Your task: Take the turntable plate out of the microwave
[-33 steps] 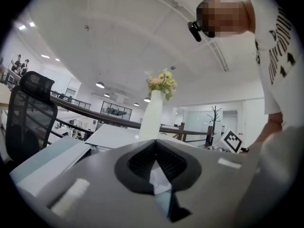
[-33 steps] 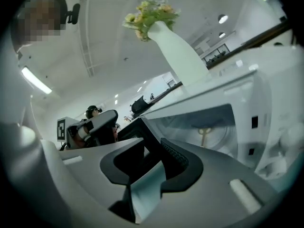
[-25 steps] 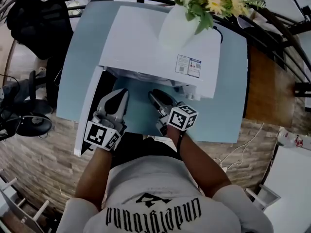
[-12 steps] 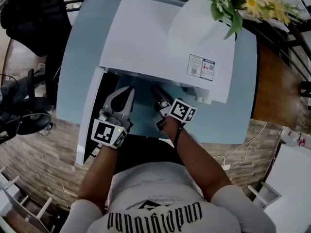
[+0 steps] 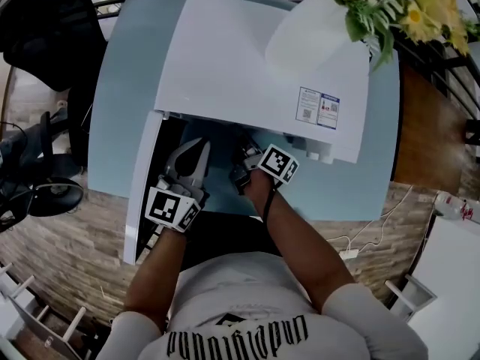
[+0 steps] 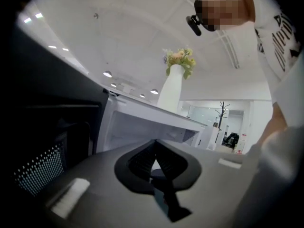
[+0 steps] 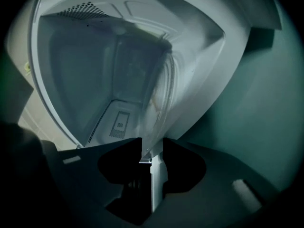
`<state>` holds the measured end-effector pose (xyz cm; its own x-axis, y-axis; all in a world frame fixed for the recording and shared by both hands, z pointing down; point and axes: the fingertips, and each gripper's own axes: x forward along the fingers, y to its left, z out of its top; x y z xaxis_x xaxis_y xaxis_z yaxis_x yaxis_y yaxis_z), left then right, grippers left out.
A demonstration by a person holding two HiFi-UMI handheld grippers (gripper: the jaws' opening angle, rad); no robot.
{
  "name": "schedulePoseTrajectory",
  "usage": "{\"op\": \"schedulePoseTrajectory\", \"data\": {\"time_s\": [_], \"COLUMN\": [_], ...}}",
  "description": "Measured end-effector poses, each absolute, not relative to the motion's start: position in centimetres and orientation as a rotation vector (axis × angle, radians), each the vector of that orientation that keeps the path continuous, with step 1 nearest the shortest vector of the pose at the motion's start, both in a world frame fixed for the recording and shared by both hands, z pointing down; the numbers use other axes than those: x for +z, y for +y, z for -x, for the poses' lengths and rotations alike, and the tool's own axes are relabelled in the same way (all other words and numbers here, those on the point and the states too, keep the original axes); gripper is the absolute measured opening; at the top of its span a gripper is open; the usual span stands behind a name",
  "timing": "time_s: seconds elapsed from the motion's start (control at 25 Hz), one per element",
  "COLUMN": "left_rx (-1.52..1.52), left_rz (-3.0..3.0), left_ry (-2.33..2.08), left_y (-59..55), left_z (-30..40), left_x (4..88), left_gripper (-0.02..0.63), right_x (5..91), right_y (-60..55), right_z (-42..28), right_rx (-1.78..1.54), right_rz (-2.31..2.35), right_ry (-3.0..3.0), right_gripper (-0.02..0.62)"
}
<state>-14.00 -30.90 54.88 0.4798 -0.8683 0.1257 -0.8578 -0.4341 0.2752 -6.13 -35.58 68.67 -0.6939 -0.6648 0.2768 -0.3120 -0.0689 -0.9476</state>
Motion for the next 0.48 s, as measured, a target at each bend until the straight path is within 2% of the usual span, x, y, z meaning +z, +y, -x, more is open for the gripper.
{"op": "schedulePoseTrajectory", "data": {"time_s": [0.48], "left_rx": [-0.053], "left_rz": [-2.391], "left_ry": [-1.418], "left_y": [-30.8], "left_z": [13.8], "left_x": [56.2], "left_gripper": [0.051], "right_x": [69.5], "right_y": [-35.7], "right_z": [5.7], "right_rx": [-1.888], "right_rz": [1.166], "right_ry": [1.719], "right_gripper": [0.089]}}
